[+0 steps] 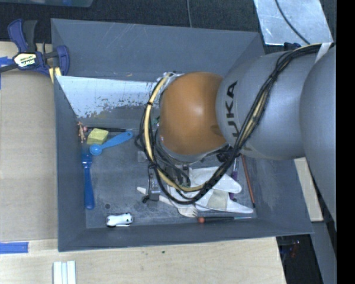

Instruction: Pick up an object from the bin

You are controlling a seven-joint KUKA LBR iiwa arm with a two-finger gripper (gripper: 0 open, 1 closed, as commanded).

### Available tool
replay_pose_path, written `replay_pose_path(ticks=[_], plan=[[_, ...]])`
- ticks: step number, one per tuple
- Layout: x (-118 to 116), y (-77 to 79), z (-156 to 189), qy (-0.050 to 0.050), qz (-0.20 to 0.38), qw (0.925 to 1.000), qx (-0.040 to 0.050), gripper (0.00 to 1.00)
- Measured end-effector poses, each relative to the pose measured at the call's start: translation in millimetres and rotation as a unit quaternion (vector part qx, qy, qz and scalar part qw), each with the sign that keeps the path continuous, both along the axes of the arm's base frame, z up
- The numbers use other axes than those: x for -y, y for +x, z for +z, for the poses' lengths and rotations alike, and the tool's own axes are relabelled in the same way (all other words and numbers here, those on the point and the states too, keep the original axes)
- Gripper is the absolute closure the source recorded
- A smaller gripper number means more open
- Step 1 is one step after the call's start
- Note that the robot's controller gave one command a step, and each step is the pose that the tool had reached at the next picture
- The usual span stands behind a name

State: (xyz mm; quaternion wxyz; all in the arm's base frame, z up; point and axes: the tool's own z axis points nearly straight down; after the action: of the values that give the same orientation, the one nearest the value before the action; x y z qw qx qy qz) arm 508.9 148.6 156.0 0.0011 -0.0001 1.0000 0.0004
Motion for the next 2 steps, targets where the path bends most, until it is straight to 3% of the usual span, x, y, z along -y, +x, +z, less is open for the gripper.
replay_pose_path(ticks=[1, 2], plan=[[48.1, 0.9, -86.2, 0.000, 0.053, 0.9986, -0.0004, 0.00], [46.2, -2.9, -22.5, 0.002, 0.056, 0.9984, 0.0070, 0.00]])
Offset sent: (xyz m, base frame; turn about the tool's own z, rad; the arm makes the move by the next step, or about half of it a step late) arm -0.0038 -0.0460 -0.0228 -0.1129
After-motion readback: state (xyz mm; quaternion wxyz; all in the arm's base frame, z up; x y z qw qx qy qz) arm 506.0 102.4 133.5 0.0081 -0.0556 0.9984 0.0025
